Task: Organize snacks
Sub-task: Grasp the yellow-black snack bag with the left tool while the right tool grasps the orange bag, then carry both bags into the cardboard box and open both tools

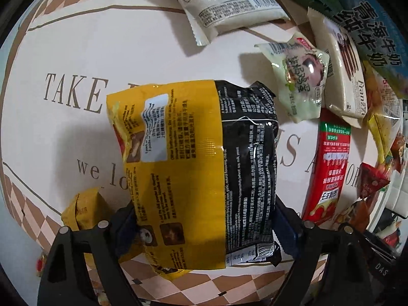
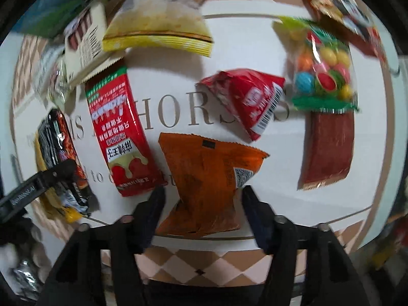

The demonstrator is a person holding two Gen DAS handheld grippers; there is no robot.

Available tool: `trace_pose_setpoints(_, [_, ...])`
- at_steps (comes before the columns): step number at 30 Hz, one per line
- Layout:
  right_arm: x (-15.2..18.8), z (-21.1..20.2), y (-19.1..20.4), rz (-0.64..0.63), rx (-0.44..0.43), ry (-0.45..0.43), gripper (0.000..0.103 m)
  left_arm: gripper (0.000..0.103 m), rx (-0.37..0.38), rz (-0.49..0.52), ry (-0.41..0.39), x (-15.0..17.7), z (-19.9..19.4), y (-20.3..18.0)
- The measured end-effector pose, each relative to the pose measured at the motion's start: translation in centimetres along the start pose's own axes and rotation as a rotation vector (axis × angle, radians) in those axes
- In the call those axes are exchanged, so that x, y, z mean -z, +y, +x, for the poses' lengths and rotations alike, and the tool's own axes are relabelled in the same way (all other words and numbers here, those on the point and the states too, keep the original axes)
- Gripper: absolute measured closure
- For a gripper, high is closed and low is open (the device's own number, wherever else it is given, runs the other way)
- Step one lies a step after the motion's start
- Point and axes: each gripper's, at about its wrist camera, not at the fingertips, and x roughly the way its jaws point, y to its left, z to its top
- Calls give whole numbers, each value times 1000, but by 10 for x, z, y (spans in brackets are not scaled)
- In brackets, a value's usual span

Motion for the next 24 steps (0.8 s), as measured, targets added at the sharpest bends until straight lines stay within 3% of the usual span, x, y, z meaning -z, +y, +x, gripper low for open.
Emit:
trace_pose_setpoints(4, [7,-8,-22,83,-64,5,34,19,-109,257,-67,5,-12,-30])
trace_pose_setpoints(7, [11,-10,-35,117,-78,-4,34,16,-166,412,-54,25,-4,-43])
trace_pose_setpoints(11, [7,1,-50,150,-90,11,34,11,-107,301,-11,21,6,-28])
trace_pose_setpoints(16, [4,20,-33,128,-55,-15,35,11,-76,219,-28,26,6,-4])
trace_pose_setpoints(18, [7,35,-20,101,-38,-41,44,17,-75,205,-46,27,2,-6])
trace_pose_setpoints(19, [9,34,-17,87,-28,-48,57,19,-76,202,-56,25,1,-10])
trace_pose_setpoints(24, [20,29,-6,51,43,-99,65,19,-93,221,-91,46,-8,0])
